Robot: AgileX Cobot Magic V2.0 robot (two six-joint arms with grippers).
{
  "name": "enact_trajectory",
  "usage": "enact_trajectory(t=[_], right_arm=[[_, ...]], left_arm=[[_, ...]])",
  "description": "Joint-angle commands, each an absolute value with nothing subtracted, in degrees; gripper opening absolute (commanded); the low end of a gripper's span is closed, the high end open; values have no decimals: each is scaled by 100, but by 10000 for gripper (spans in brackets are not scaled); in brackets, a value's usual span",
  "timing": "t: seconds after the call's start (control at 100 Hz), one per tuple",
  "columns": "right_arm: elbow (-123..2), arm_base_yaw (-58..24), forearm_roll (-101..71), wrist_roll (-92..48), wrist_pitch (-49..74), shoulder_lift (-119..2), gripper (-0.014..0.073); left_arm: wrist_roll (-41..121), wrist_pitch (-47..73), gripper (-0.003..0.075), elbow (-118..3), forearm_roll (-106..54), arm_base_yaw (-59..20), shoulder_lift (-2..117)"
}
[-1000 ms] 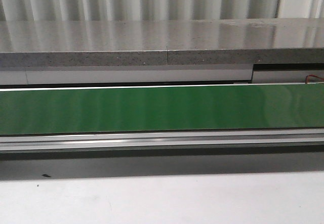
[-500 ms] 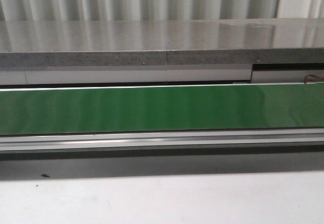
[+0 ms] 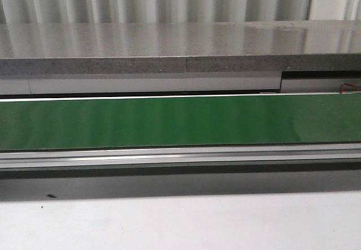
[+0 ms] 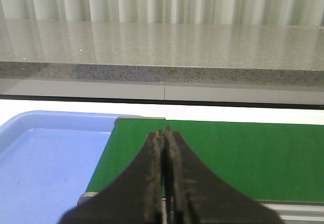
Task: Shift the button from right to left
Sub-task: 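Lift the button and set it on the near end of the conveyor belt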
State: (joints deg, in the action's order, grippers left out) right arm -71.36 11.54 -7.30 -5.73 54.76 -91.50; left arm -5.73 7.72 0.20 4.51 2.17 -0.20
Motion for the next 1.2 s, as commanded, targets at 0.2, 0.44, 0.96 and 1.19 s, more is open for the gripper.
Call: enact_trajectory(t=[0.2,0.44,0.96,1.19], right_arm=[[-7267,1117,-747,0,5293,-9256,348],[-7267,1109,-747,-47,5221,-9035,487],[-5518,309,-786,-1312,4462,-6650,54],[-4651,309,-830,-1312,4223,-5496,-67]], left_arm=[[-613,327,-20,246,411,195,-207],[-613,327,-20,246,411,195,-207],[-613,327,-20,246,411,195,-207],[-613,327,-20,246,411,195,-207]])
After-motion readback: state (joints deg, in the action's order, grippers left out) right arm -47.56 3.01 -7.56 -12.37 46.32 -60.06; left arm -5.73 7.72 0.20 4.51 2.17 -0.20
